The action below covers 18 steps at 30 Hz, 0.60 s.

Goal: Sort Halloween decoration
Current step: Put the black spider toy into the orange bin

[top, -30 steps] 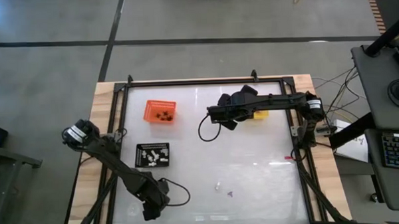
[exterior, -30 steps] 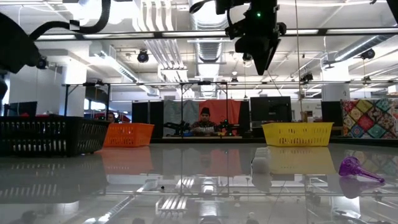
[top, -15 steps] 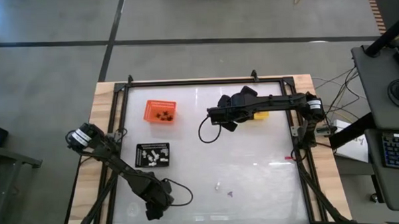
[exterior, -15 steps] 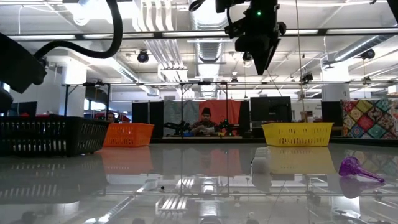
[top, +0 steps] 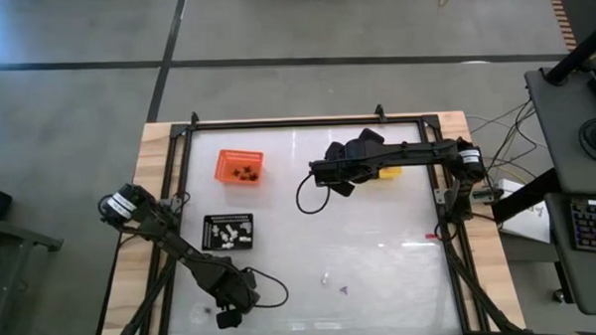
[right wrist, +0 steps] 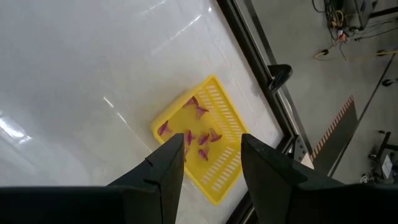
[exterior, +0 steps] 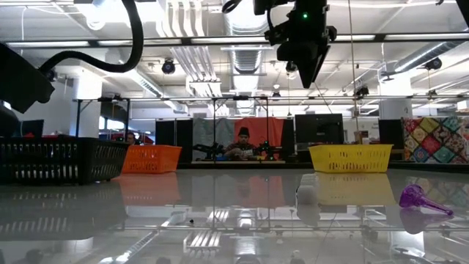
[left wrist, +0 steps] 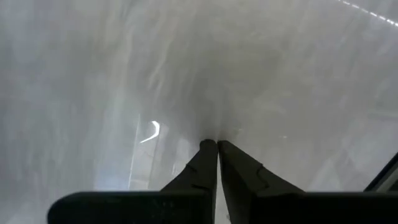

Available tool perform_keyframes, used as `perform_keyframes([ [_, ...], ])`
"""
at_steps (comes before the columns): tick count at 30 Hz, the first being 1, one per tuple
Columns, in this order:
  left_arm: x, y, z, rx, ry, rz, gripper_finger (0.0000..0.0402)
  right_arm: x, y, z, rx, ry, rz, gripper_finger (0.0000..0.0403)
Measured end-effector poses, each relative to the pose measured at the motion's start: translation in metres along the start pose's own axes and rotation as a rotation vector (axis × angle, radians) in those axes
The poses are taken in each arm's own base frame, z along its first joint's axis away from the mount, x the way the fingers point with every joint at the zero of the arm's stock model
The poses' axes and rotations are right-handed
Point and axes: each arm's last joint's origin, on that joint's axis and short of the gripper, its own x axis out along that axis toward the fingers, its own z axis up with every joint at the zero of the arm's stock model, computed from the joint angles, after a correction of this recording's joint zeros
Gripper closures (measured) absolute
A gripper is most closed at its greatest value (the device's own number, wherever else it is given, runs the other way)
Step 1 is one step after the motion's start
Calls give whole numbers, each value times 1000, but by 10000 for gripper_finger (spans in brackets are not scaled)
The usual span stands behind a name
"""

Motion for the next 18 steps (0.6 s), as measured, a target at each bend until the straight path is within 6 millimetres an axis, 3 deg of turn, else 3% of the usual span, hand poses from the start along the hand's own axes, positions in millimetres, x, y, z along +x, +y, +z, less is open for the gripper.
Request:
perform_keyframes([
  [10, -32, -5, -13, -4, -19, -129, 402, 0, 0, 1, -3, -10, -2, 255],
  [18, -37, -15, -43, -55, 41, -119, 385, 0, 0, 1, -1, -12, -2, 255],
])
